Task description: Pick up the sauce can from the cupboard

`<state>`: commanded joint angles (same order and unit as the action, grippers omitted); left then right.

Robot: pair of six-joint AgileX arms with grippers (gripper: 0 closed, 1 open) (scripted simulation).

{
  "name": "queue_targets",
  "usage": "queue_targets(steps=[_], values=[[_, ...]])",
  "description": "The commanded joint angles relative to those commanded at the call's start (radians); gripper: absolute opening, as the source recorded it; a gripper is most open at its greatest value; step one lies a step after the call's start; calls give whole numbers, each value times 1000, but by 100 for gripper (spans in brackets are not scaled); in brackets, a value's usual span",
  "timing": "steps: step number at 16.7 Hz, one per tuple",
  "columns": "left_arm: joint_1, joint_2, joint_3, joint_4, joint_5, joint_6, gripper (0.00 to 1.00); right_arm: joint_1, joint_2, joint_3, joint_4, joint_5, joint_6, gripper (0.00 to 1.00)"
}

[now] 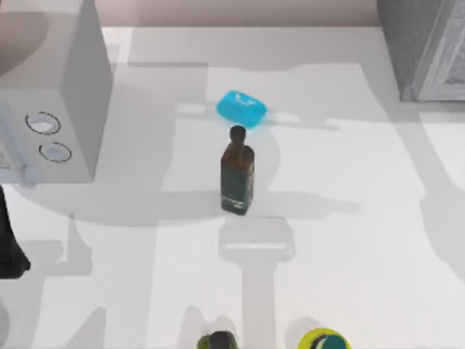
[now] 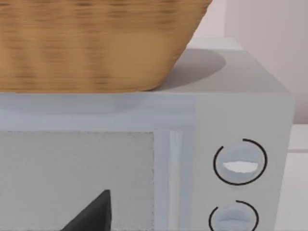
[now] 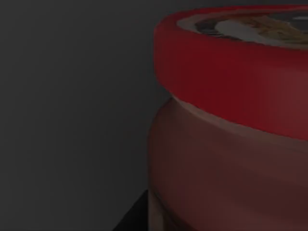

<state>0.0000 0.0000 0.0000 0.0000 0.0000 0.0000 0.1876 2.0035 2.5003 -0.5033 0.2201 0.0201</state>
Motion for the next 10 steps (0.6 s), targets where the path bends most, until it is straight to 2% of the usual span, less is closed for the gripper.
queue_targets(steps=[5, 10], values=[[0, 0, 0, 0, 0, 0, 100, 0, 0, 0, 0, 0, 0, 2], [0, 0, 0, 0, 0, 0, 100, 0, 0, 0, 0, 0, 0, 0]])
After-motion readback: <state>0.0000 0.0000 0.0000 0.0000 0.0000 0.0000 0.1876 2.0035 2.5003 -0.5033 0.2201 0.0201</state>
